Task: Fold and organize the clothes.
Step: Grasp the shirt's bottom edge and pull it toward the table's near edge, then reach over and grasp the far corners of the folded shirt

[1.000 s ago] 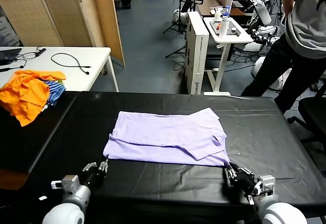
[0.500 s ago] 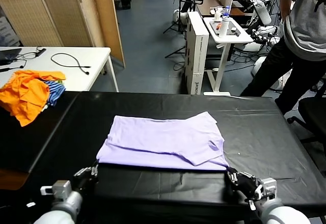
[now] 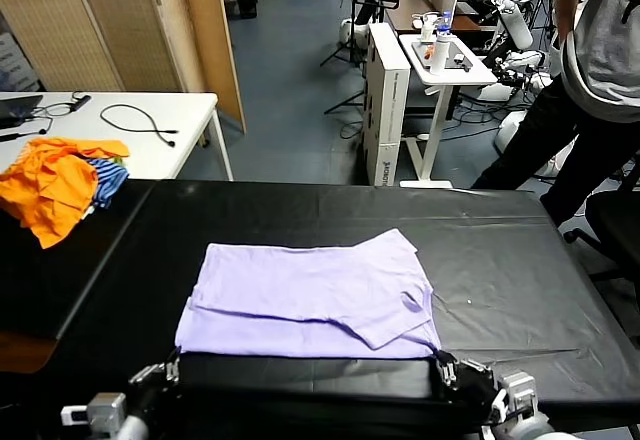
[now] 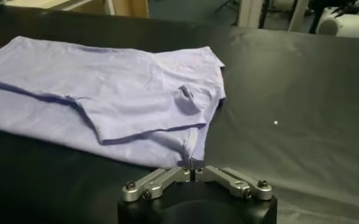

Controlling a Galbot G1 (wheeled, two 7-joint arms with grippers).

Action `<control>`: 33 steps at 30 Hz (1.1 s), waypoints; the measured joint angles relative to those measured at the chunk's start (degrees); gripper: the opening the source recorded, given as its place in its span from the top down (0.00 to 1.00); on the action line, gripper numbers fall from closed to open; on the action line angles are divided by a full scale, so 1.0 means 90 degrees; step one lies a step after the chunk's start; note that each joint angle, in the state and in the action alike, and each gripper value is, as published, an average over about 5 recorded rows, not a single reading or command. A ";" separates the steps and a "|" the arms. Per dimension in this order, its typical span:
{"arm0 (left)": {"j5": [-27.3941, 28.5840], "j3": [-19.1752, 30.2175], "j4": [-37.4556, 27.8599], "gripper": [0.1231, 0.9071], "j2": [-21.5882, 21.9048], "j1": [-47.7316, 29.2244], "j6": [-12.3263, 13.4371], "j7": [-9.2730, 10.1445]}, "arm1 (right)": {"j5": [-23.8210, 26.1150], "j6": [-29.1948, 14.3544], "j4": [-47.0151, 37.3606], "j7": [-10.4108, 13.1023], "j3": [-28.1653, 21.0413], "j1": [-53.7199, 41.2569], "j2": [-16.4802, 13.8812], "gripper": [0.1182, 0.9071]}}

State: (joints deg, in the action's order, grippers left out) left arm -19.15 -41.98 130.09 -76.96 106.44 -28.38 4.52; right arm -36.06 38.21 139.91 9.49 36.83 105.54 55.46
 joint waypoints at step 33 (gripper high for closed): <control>-0.2392 0.0961 -0.2243 0.00 0.1754 -0.4289 -0.1104 0.0380 | -0.0855 0.0443 -0.4161 0.0133 -0.2698 -0.6190 -0.0067 0.00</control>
State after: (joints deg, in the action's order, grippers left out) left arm -40.67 -33.34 109.90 -61.17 67.84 -38.32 7.94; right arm -43.75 42.20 102.46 10.69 12.55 49.83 54.85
